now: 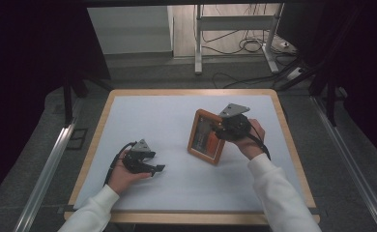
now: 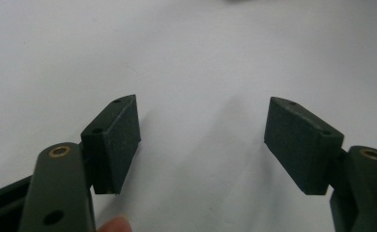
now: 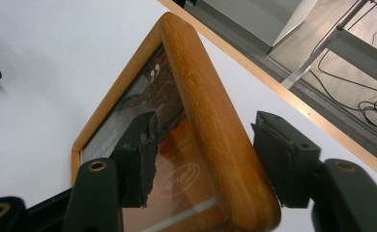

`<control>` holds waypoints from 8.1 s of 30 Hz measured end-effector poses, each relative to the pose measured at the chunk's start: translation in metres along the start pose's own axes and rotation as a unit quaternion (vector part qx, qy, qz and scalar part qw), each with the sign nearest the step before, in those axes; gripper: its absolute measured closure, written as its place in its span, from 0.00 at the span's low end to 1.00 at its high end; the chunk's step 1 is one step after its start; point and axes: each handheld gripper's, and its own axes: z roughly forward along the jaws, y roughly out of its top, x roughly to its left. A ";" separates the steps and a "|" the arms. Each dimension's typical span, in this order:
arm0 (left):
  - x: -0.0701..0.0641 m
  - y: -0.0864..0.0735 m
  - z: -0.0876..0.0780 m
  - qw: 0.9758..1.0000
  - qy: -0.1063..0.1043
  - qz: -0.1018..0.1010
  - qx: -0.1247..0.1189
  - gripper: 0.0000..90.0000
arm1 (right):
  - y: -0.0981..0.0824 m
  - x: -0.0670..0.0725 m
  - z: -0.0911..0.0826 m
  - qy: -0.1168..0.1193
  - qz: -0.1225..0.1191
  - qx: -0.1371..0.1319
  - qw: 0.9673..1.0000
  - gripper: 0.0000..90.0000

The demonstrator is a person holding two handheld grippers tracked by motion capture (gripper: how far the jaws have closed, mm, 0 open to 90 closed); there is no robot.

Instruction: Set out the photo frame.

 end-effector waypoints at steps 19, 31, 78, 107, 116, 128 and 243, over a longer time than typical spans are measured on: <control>-0.001 0.000 0.001 1.000 -0.001 0.001 0.000 0.32 | -0.034 0.003 -0.033 0.001 0.091 -0.039 0.995 0.28; -0.002 0.000 0.001 1.000 -0.002 0.001 0.001 0.32 | -0.070 0.025 -0.051 0.024 0.121 -0.048 0.991 0.41; -0.002 0.000 0.003 1.000 -0.010 0.004 0.010 0.30 | -0.075 0.064 0.001 0.097 0.039 0.029 0.994 1.00; -0.003 -0.001 0.005 1.000 -0.010 0.009 0.010 0.28 | -0.081 0.062 0.012 0.088 0.038 0.042 0.994 0.99; -0.003 -0.001 0.005 1.000 -0.011 0.008 0.010 0.27 | -0.081 0.062 0.012 0.089 0.038 0.042 0.994 0.99; -0.004 -0.001 0.005 1.000 -0.012 0.006 0.008 0.26 | -0.082 0.060 0.011 0.091 0.037 0.042 0.994 0.99; -0.015 -0.003 -0.022 0.999 -0.004 0.002 -0.043 0.27 | -0.160 0.012 -0.068 0.050 0.173 -0.020 0.983 0.38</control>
